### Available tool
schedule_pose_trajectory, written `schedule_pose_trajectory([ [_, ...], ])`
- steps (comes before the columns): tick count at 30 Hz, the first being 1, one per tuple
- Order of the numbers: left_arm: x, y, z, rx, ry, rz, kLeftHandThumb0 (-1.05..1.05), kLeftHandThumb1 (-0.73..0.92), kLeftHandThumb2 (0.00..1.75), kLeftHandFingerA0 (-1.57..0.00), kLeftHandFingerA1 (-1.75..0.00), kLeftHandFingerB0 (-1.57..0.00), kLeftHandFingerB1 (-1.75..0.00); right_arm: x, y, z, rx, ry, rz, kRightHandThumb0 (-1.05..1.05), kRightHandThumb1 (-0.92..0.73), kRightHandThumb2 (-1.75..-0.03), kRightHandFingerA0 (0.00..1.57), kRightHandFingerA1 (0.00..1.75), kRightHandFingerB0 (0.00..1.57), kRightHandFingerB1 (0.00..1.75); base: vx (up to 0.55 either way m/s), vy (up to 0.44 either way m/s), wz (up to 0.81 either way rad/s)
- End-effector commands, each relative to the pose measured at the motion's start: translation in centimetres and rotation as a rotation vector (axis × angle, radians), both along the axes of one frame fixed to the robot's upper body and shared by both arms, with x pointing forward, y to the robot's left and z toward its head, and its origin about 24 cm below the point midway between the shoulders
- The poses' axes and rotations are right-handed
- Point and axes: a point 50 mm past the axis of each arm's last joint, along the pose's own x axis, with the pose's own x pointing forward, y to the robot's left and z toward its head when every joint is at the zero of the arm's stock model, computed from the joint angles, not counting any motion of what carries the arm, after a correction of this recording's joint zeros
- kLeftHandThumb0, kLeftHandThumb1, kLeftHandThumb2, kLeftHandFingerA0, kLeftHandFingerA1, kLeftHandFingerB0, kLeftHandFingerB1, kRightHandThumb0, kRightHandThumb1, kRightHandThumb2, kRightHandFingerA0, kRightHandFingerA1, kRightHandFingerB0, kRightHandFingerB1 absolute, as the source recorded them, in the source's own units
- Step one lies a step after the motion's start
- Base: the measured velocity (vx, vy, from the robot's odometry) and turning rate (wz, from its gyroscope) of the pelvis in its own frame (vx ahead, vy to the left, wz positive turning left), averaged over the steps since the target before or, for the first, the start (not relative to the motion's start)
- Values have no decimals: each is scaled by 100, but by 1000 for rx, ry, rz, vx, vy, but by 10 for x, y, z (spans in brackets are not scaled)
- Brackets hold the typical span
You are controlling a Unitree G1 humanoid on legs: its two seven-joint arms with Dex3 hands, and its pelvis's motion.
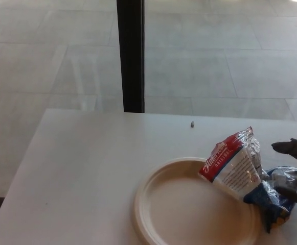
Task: The robot uses its right hand to pick up a bag of sunflower seeds kept in the middle of the desk and tilts it over a plate kept next to it to pour out a few seeds and then puts the bag of seeds back on the desk
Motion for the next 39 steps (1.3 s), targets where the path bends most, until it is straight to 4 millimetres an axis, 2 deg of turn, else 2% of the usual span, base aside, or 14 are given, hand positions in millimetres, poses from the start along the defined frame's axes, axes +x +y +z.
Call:
schedule_pose_trajectory([
  [1, -1, 8, 8, 63, 12, -24, -82, 72, 62, -47, -53, -42, -37, 3, -2, -9, -90, 35, -18, -82, -70, -62, 15, 44, 21, 29, 0, 0, 0],
  [16, -2, 8, 7, 60, 35, -31, -83, 78, 64, -46, -48, -43, -36, -3, 15, -37, -122, 112, 42, -84, -73, -62, 16, 43, 19, 30, 0, 0, 0],
  [17, -2, 8, 7, 61, 36, -33, -82, 61, 101, -41, -57, -38, -50, -4, 18, -37, -124, 105, 62, -85, -72, -62, 14, 45, 19, 34, 0, 0, 0],
  [19, -1, 8, 7, 70, 45, -29, -82, 83, 65, -46, -48, -44, -37, -7, 27, -39, -133, 95, 112, -87, -71, -61, 14, 44, 19, 34, 0, 0, 0],
  [20, 0, 8, 7, 74, 46, -34, -81, 67, 107, -40, -58, -33, -49, -8, 32, -40, -137, 87, 128, -88, -70, -61, 13, 46, 19, 36, 0, 0, 0],
  [23, -2, 8, 8, 72, 37, -45, -82, 87, 66, -42, -50, -40, -37, -10, 41, -42, -174, 95, 174, -42, -26, -94, 0, 53, 0, 50, 0, 0, 0],
  [24, -2, 8, 8, 75, 36, -55, -84, 87, 66, -40, -51, -38, -37, -11, 44, -42, -189, 100, 187, -98, -61, -100, 0, 45, 9, 47, 0, 0, 0],
  [27, -3, 9, 9, 73, 37, -53, -87, 87, 66, -40, -52, -39, -37, -11, 50, -41, -237, 118, 210, -92, -54, -92, 3, 40, 6, 44, 0, 0, 0],
  [28, -2, 9, 9, 77, 40, -55, -94, 74, 81, -38, -54, -36, -41, -11, 53, -40, -259, 126, 224, -93, -67, -60, 5, 46, 3, 36, 0, 0, 0],
  [30, -2, 9, 9, 83, 49, -65, -88, 88, 67, -40, -50, -38, -37, -11, 55, -40, -278, 152, 230, -93, -65, -60, 5, 47, 1, 34, 0, 0, 0],
  [31, -3, 8, 8, 86, 55, -66, -93, 73, 88, -40, -54, -37, -43, -11, 57, -38, -309, 192, 235, -88, -49, -92, 13, 62, 0, 22, 0, 0, 0],
  [34, -3, 8, 8, 90, 61, -69, -92, 74, 81, -41, -53, -39, -41, -10, 58, -38, -341, 240, 234, -103, -58, -91, 21, 79, 0, 5, 0, 0, 0],
  [35, -2, 8, 8, 89, 59, -68, -87, 88, 67, -43, -51, -43, -37, -9, 57, -38, -358, 253, 237, -89, -62, -59, 20, 83, 0, 4, 0, 0, 0],
  [39, -2, 8, 8, 78, 47, -54, -89, 72, 86, -40, -56, -37, -44, -7, 53, -41, -446, 417, 201, -74, -41, -70, 34, 70, 0, 0, 0, 0, 0],
])
